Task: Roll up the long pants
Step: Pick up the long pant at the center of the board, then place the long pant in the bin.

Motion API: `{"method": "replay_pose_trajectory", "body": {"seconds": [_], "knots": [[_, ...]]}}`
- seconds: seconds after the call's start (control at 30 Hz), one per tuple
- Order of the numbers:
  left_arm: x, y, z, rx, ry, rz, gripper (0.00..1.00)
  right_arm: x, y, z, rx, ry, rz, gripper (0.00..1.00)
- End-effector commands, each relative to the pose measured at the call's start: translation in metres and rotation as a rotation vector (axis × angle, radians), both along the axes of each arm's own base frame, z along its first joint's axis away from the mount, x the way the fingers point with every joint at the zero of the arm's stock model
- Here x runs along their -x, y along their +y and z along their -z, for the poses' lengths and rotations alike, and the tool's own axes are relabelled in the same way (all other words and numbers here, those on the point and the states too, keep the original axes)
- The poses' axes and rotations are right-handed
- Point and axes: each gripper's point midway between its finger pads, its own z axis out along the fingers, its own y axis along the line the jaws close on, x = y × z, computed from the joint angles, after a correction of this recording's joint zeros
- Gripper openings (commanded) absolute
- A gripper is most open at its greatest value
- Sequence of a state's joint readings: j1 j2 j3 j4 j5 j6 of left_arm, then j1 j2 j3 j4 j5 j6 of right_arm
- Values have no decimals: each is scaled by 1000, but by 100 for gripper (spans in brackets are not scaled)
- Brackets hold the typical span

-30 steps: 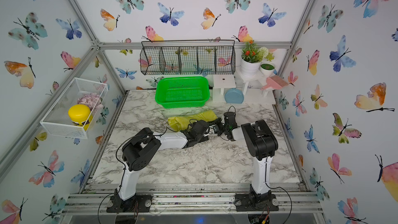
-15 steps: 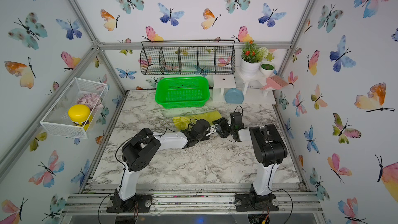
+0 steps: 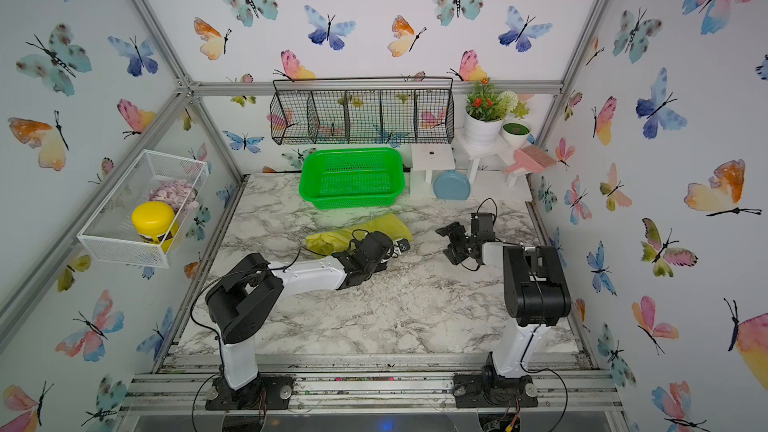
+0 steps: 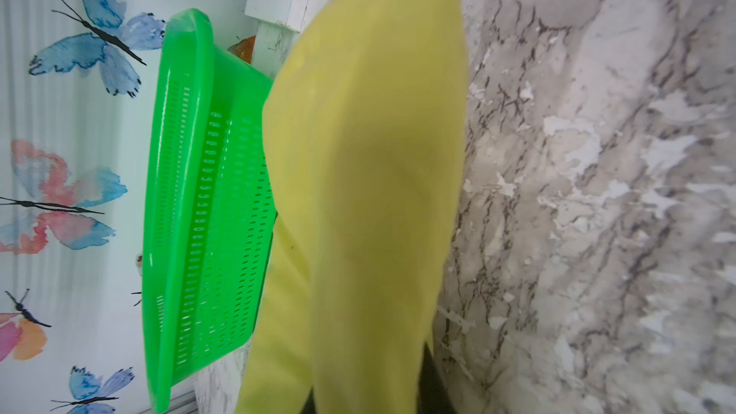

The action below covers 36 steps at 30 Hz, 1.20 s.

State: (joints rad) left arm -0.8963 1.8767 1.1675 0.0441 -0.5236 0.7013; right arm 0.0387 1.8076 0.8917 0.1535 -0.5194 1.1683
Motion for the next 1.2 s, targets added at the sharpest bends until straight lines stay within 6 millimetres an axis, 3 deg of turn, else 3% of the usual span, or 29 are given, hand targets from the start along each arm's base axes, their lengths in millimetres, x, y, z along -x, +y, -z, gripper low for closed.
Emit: {"method": "replay_pose_trajectory", "body": {"seconds": [0.0,0.23,0.67,0.87,0.9,0.97,1.17], "knots": [[-4,-11,-99,48,-190,9,0,13,-14,8,45,53,4,81],[-19,-10,-161,-1,-300,31,0,22,-12,11,18,73,-22,81],[-116,22,-235,10,-518,-52,0,14,-8,18,-22,108,-88,81],[-163,38,-215,-11,-511,-57,0,5,-14,17,-40,115,-85,81],[-172,40,-200,-28,-498,-56,0,4,-15,16,-38,115,-88,81],[-186,46,-191,-43,-502,-51,0,2,-17,16,-28,120,-101,81],[-225,65,-194,-81,-589,-36,0,6,-15,28,-30,159,-146,81]]}}
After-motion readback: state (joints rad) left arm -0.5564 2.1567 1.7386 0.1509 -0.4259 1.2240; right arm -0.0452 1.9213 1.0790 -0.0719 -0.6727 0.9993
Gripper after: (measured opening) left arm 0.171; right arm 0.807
